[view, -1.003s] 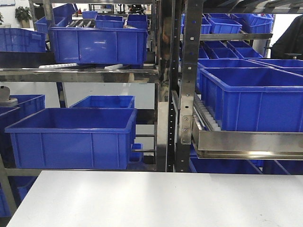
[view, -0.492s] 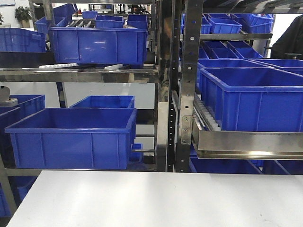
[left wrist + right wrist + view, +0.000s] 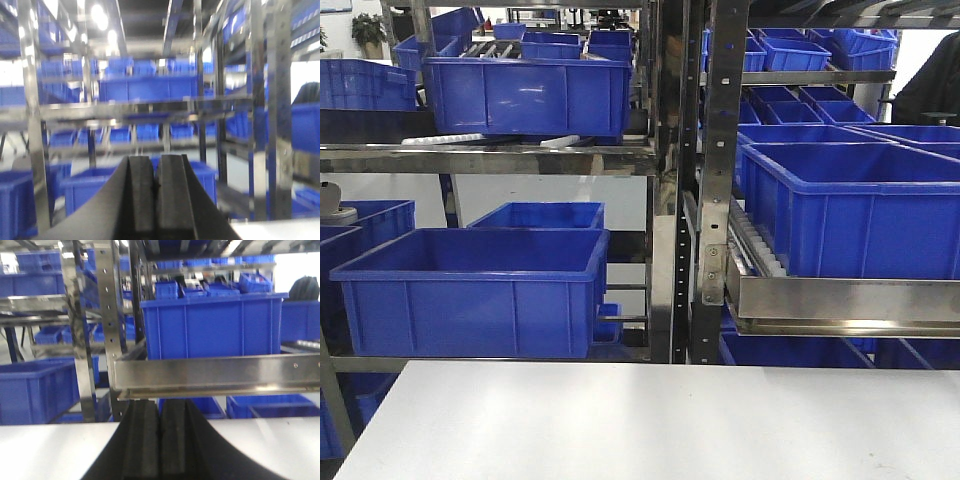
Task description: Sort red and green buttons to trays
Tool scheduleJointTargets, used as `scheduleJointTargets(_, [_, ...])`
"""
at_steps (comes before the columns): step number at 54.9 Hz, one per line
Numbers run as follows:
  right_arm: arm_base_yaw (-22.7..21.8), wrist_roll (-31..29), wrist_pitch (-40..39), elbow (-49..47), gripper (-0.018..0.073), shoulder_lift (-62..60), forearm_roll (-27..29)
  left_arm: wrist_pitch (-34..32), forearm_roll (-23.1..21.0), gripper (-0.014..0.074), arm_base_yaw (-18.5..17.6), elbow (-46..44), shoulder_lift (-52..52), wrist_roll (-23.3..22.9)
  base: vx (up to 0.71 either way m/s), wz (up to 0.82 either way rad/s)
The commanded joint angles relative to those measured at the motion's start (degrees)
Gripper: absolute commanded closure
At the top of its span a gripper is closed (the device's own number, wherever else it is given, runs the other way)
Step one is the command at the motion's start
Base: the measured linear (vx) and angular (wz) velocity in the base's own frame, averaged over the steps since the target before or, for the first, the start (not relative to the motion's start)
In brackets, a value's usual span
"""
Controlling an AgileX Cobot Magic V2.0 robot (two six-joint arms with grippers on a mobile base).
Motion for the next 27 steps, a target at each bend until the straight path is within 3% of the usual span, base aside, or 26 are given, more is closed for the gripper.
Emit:
scheduleJointTargets(1, [-0.02, -0.18, -0.87, -4.87, 0.0568, 6.49, -0.58, -1.45, -0.04, 0.0564, -0.06, -4.49, 6.91, -0.05, 0.0, 0.0])
scheduleJointTargets(17, [-0.02, -0.18, -2.32, -5.42, 0.0553, 22.71, -0.58, -2.42, -0.21, 0.0553, -0.06, -4.51, 27.01, -0.2, 0.0, 0.0])
scheduleJointTargets(27, [-0.02, -0.18, -2.62, -5.42, 0.0477, 30.74, -0.58, -2.48, -0.25, 0.0486, -0.06, -4.51, 35.92, -0.2, 0.0, 0.0])
